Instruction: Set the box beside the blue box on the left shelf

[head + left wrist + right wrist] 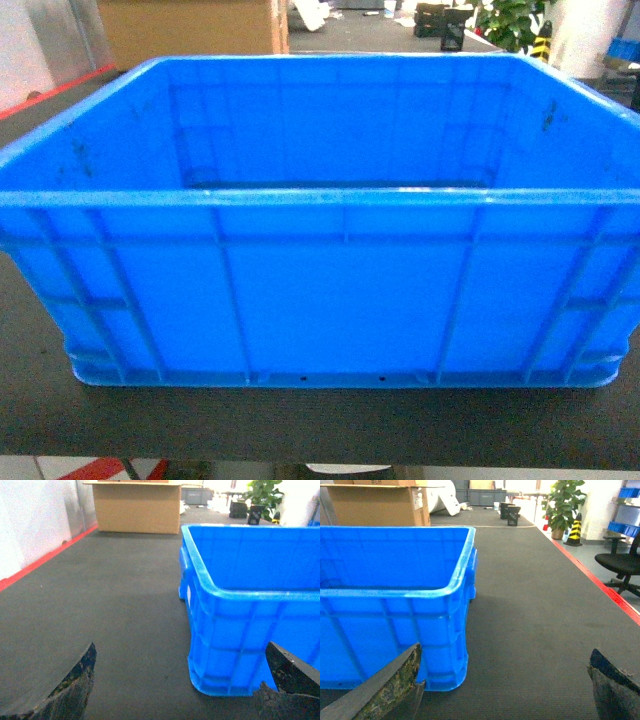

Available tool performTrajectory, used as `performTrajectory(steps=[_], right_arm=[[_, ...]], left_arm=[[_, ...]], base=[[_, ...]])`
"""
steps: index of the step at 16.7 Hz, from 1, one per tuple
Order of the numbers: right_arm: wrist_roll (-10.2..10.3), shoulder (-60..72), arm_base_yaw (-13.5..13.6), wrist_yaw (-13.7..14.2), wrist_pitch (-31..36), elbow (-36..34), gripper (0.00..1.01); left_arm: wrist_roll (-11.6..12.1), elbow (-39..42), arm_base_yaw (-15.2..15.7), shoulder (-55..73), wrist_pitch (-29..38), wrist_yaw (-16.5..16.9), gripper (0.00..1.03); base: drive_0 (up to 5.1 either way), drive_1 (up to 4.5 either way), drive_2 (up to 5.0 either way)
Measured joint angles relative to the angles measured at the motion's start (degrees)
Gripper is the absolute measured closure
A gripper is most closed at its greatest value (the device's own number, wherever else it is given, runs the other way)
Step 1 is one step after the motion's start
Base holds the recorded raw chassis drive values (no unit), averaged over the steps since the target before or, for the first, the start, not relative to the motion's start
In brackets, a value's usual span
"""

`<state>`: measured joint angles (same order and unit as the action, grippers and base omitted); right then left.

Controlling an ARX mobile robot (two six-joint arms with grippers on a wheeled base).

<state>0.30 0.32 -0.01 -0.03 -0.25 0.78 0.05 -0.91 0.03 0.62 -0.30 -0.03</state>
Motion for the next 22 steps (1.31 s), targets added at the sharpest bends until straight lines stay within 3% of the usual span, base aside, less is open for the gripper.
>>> performTrajectory(steps=[22], right_arm=[[0.0,0.0,0.0,0.0,0.0,0.0,0.03]], left_arm=[[0.0,0.0,0.0,0.0,0.0,0.0,0.05]], base=[[0.0,0.00,0.0]])
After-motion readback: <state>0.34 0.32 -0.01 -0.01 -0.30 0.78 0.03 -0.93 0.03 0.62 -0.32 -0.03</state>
